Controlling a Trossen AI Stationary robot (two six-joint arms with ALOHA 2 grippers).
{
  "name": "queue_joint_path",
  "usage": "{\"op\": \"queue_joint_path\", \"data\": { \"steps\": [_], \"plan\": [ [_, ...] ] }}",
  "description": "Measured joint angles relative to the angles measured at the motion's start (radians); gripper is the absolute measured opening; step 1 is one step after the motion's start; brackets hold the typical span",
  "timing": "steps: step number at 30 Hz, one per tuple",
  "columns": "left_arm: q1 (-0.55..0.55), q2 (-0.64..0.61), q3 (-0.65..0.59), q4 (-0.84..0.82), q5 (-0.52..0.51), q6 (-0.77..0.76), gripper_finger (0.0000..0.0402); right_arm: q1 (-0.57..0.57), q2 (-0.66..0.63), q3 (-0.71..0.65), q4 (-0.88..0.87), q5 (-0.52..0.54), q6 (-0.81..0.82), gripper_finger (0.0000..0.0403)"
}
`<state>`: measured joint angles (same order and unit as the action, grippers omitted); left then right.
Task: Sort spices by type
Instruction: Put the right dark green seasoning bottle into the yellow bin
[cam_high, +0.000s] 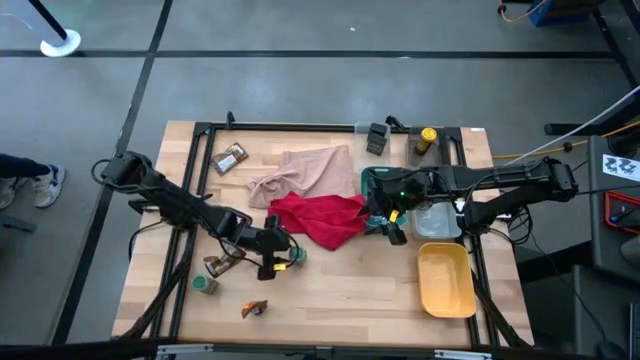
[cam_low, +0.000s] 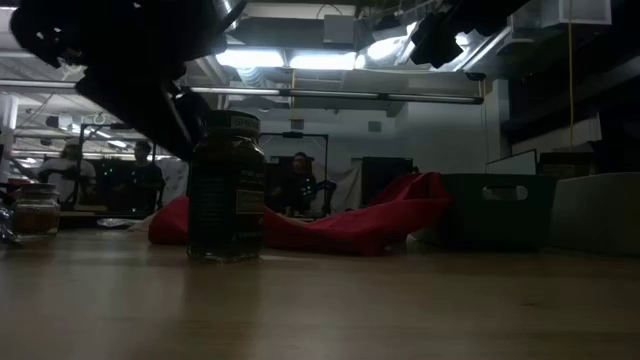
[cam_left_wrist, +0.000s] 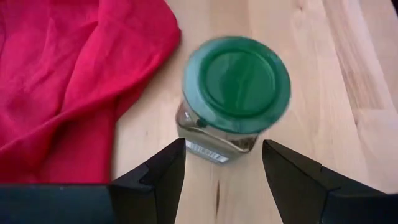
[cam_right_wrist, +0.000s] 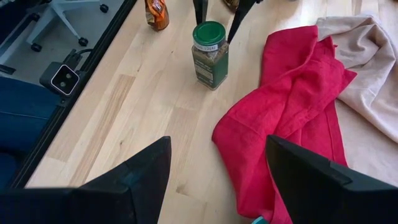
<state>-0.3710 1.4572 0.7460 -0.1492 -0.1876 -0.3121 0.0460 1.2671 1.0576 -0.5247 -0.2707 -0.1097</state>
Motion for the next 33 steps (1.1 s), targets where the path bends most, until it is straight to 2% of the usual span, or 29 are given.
{"op": "queue_joint_path", "data": {
  "steps": [6,12,17,24,29,33],
  "plan": [
    [0.001,0.016,0.000,0.039,0.000,0.032,0.0196,0.000,0.000,0.000,0.003,-0.001,0.005,0.0260],
    [0.011,0.076,0.000,0.091,-0.003,0.065,0.0196,0.000,0.048,0.000,0.036,0.000,0.077,0.0260],
    [0.012,0.122,0.000,0.144,-0.003,0.082,0.0196,0.028,0.131,0.000,0.128,0.033,0.116,0.0260],
    [0.010,0.153,-0.001,0.223,0.000,0.078,0.0196,0.108,0.248,0.000,0.301,0.068,0.048,0.0260],
    [0.011,0.169,-0.001,0.288,-0.001,0.083,0.0196,0.146,0.326,0.000,0.416,0.139,0.045,0.0260],
    [0.012,0.184,-0.001,0.334,-0.005,0.084,0.0196,0.158,0.377,0.000,0.480,0.148,0.045,0.0260]
  ]
}}
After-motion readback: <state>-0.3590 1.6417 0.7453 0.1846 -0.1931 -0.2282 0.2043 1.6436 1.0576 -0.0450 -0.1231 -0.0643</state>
